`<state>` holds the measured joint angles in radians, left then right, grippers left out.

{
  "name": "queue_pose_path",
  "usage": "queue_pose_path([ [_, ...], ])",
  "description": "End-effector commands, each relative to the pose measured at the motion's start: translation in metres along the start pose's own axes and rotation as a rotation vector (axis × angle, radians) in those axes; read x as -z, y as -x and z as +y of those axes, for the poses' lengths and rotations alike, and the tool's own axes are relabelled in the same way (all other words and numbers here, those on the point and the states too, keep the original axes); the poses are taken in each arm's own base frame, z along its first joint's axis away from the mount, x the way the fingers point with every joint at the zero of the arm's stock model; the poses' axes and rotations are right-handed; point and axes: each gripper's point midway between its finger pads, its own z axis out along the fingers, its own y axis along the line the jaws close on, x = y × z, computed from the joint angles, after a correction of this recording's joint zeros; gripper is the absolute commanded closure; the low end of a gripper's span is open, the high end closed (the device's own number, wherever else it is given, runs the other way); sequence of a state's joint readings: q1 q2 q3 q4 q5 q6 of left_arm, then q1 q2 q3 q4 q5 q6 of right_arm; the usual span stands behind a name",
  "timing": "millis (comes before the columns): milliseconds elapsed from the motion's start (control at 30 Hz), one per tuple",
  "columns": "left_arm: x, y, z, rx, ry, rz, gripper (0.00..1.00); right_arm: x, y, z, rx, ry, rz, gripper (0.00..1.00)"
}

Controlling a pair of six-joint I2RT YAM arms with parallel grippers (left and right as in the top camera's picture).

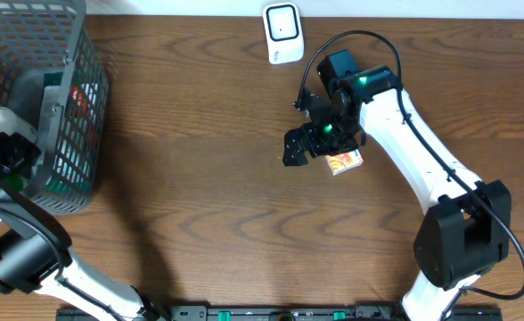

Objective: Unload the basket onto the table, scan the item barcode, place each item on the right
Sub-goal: 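Grasp the green-lidded jar in the basket with the left gripper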

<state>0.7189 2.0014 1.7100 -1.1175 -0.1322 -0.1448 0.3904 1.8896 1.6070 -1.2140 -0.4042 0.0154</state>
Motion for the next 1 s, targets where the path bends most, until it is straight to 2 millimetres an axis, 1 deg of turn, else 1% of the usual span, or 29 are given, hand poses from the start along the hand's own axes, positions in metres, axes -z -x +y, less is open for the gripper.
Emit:
queue_pose_path([
  [0, -0.018, -0.005, 0.012, -0.001, 0.032, 0.054, 0.03, 0.006, -0.002, -0.001, -0.001, -0.028, -0.015, 0.01],
  [100, -0.020, -0.005, 0.013, 0.002, 0.031, 0.058, 0.03, 0.006, -0.002, -0.002, 0.000, -0.033, -0.015, 0.01],
  [133, -0.020, -0.005, 0.010, 0.003, 0.016, 0.061, 0.03, 0.006, -0.002, -0.002, 0.000, -0.033, -0.016, 0.01],
  [167, -0.020, -0.006, 0.007, 0.003, -0.005, 0.065, 0.03, 0.006, -0.001, -0.002, 0.001, -0.033, -0.018, 0.01],
  [267, -0.018, -0.007, -0.015, 0.007, -0.129, 0.078, 0.05, 0.006, 0.001, -0.002, 0.003, -0.033, -0.026, 0.01],
  [333, -0.014, -0.005, -0.027, 0.011, -0.201, 0.069, 0.05, 0.006, 0.001, -0.002, 0.004, -0.033, -0.027, 0.01],
  [400, -0.009, 0.000, -0.034, 0.014, -0.250, 0.043, 0.05, 0.006, 0.001, -0.002, 0.003, -0.033, -0.026, 0.01],
  [500, 0.004, 0.011, -0.037, 0.017, -0.278, -0.020, 0.05, 0.006, 0.001, -0.002, 0.003, -0.033, -0.026, 0.01],
  [633, 0.029, 0.022, -0.033, 0.023, -0.293, -0.114, 0.04, 0.006, 0.001, -0.002, 0.003, -0.033, -0.026, 0.01],
  [700, 0.037, 0.025, -0.025, 0.033, -0.258, -0.149, 0.04, 0.006, 0.001, -0.002, 0.003, -0.033, -0.026, 0.01],
  [767, 0.039, 0.026, -0.010, 0.045, -0.175, -0.168, 0.04, 0.006, 0.001, -0.002, 0.003, -0.033, -0.026, 0.01],
  [867, 0.034, 0.023, 0.013, 0.052, -0.041, -0.160, 0.04, 0.006, 0.001, -0.002, 0.004, -0.033, -0.026, 0.01],
  [933, 0.028, 0.020, 0.021, 0.051, 0.013, -0.146, 0.04, 0.006, 0.001, -0.002, 0.003, -0.033, -0.025, 0.01],
  [967, 0.025, 0.018, 0.021, 0.048, 0.014, -0.137, 0.03, 0.006, 0.001, -0.002, 0.003, -0.033, -0.025, 0.01],
])
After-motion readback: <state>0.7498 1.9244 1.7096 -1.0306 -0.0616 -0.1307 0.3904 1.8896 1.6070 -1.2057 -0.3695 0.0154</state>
